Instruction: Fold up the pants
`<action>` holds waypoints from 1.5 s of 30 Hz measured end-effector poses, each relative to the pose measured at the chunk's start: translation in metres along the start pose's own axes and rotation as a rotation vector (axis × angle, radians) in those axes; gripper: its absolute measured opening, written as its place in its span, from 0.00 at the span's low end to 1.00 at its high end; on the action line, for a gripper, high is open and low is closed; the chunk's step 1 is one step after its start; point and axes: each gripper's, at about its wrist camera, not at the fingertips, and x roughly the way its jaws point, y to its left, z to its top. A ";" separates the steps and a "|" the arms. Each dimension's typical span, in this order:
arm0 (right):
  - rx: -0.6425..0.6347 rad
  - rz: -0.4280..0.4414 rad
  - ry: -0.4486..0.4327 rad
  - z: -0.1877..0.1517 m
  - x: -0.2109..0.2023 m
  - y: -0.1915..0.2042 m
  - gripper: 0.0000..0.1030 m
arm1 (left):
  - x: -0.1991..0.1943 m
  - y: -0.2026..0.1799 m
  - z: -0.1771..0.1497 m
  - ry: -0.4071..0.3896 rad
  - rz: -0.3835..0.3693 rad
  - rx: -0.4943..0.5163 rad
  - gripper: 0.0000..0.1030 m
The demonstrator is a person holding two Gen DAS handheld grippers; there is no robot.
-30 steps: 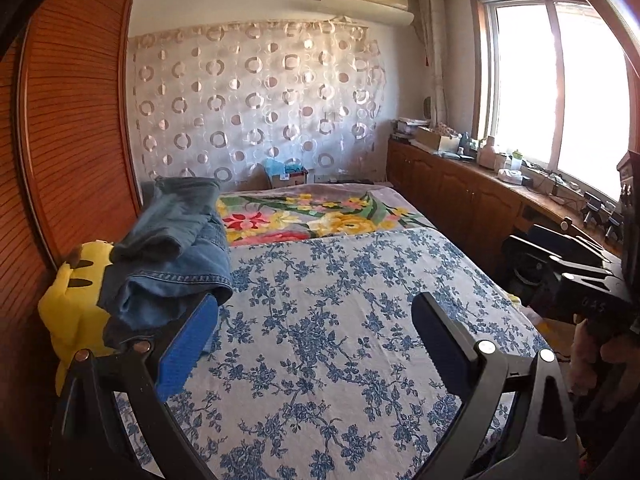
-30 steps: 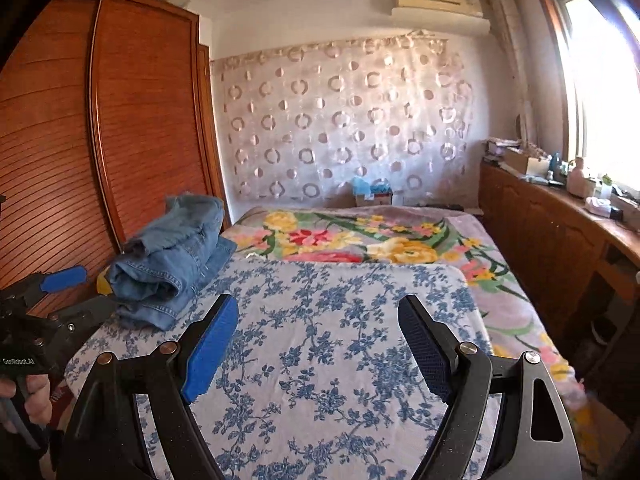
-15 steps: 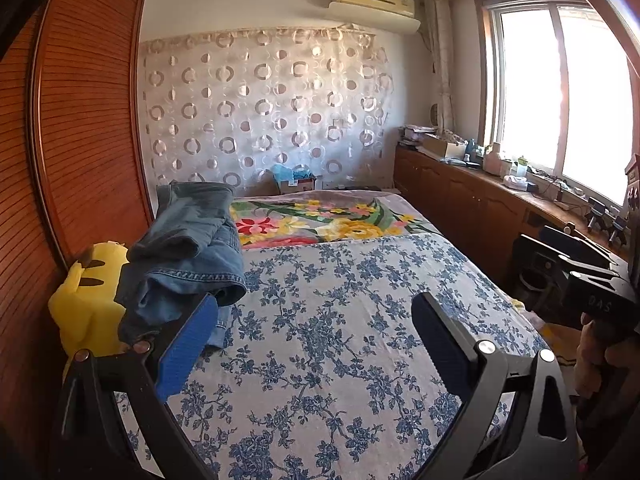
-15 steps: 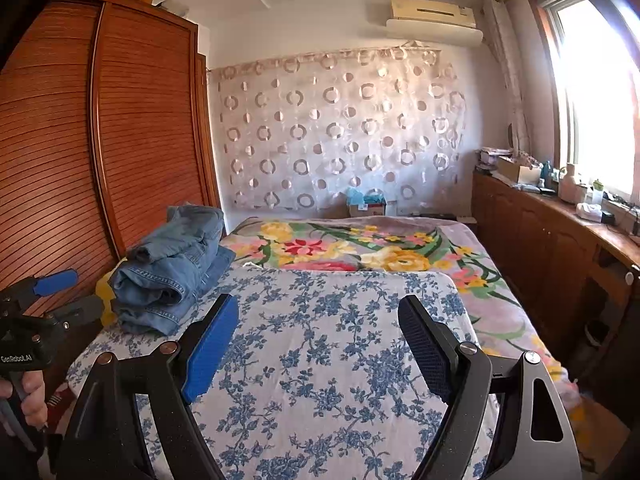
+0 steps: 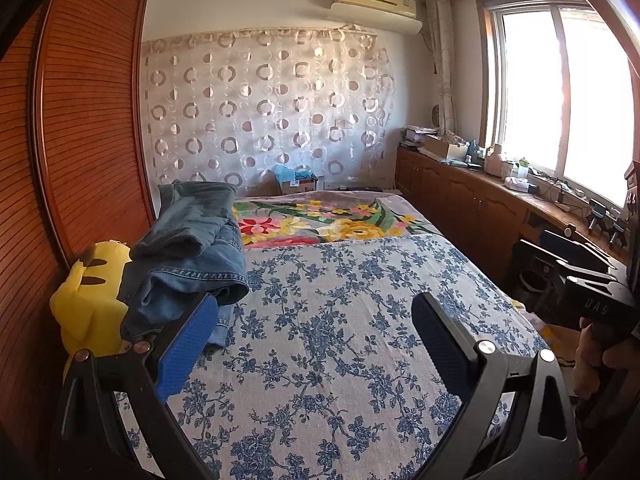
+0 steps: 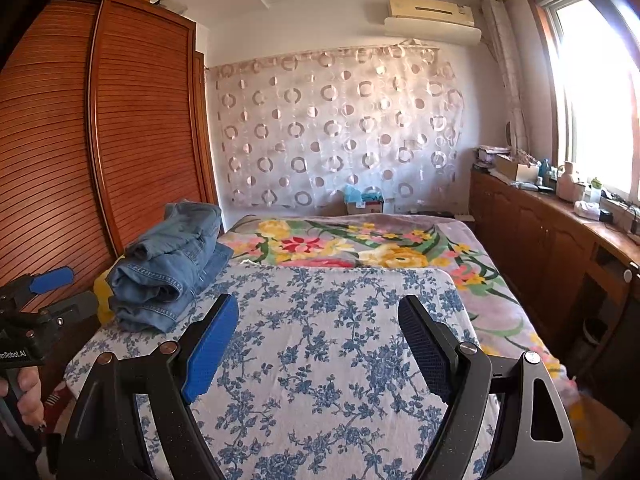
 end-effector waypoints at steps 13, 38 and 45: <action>-0.004 0.006 -0.007 -0.001 0.000 -0.002 0.81 | 0.000 0.001 0.000 0.000 -0.001 -0.001 0.95; -0.003 0.008 -0.008 -0.002 0.000 -0.002 0.81 | 0.000 0.001 -0.001 0.000 0.000 -0.002 0.95; -0.004 0.008 -0.008 -0.002 0.000 -0.002 0.81 | -0.001 0.001 -0.001 -0.001 -0.001 -0.001 0.95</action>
